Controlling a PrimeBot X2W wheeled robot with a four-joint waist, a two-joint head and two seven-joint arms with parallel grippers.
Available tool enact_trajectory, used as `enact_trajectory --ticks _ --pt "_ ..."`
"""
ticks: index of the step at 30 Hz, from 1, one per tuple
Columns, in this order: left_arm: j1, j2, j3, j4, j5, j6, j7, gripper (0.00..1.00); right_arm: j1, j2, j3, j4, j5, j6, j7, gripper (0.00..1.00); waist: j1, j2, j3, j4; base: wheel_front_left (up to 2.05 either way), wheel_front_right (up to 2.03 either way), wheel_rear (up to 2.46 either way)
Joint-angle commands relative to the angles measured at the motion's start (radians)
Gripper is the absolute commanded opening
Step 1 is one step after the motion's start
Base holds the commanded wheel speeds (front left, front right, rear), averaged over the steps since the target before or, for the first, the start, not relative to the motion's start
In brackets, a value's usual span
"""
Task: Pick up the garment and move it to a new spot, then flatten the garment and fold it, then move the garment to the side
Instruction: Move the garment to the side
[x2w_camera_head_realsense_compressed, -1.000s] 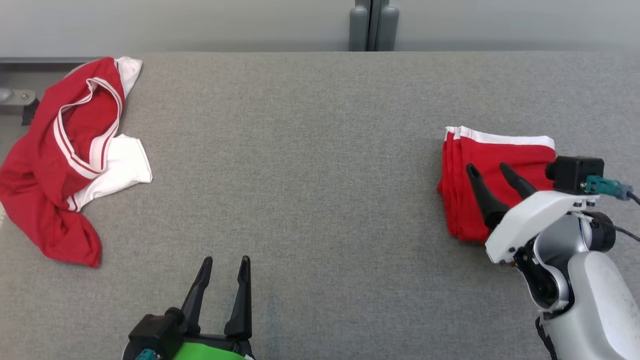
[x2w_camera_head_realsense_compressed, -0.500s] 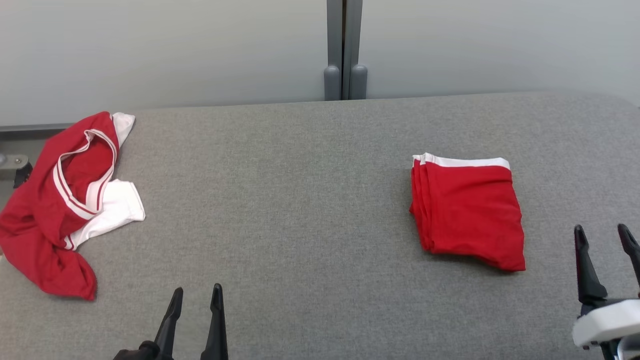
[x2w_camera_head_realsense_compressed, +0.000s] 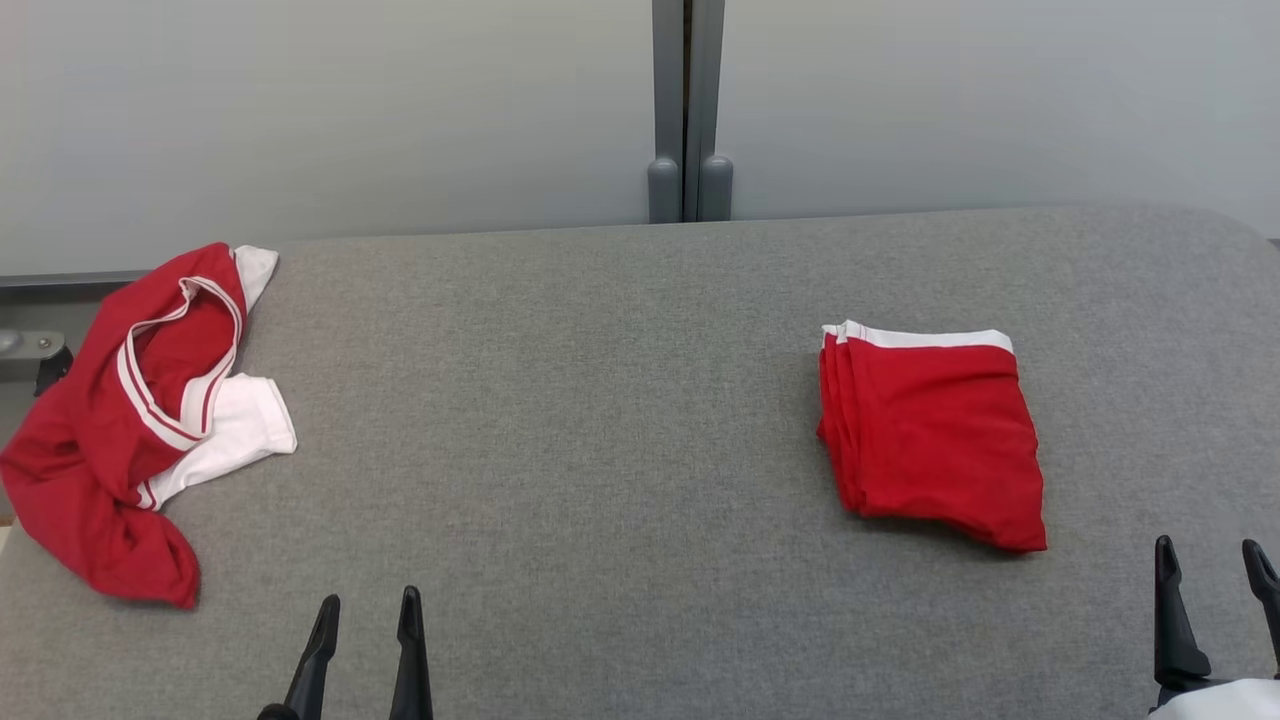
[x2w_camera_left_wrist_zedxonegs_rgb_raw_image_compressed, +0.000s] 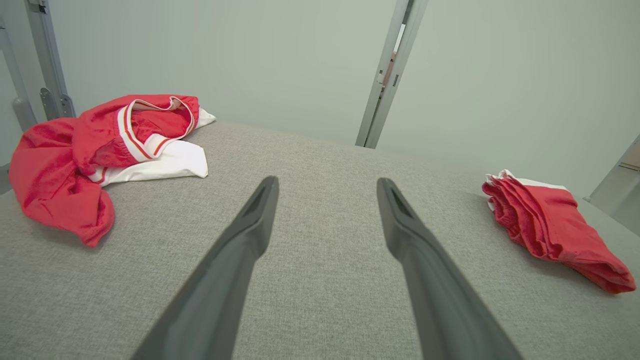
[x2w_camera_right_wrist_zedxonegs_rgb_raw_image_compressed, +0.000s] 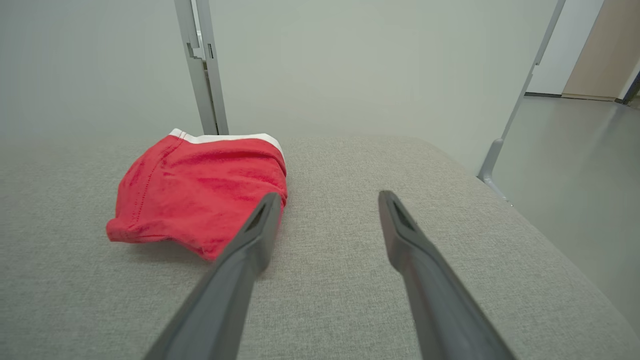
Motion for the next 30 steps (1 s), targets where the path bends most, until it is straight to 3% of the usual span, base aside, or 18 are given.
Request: enact_trajectory --ticks 1,10,16,21,26,30 --pt "0.012 0.002 0.006 -0.004 0.002 -0.002 -0.003 1.0 -0.013 0.003 0.001 -0.004 0.012 -0.001 -0.003 1.0 0.0 0.0 0.002 0.0 0.0 0.0 0.0" --pt "0.011 0.002 0.011 -0.007 0.006 0.0 -0.003 1.0 -0.134 -0.021 0.018 -0.014 0.14 -0.001 0.023 1.0 0.0 0.0 0.016 -0.002 0.0 0.0 0.0" --pt "-0.002 0.002 0.014 -0.015 0.007 -0.004 -0.003 1.0 -0.256 -0.084 0.069 0.024 0.27 -0.001 0.306 1.0 0.0 0.0 0.06 0.008 0.0 0.0 0.0" --pt "-0.044 0.002 0.02 -0.007 0.015 -0.022 -0.003 1.0 -0.378 -0.107 0.068 0.13 0.29 -0.001 0.499 1.0 0.0 0.0 0.129 0.03 0.0 0.0 0.0" --pt "-0.081 0.002 0.026 0.003 0.016 -0.038 -0.003 1.0 -0.472 -0.085 -0.012 0.283 0.24 -0.001 0.603 1.0 0.0 0.0 0.175 0.069 0.0 0.0 0.0" --pt "-0.103 0.002 0.028 0.007 0.009 -0.043 -0.003 1.0 -0.52 -0.068 -0.065 0.371 0.209 -0.001 0.626 1.0 0.0 0.0 0.199 0.096 0.0 0.0 0.0"
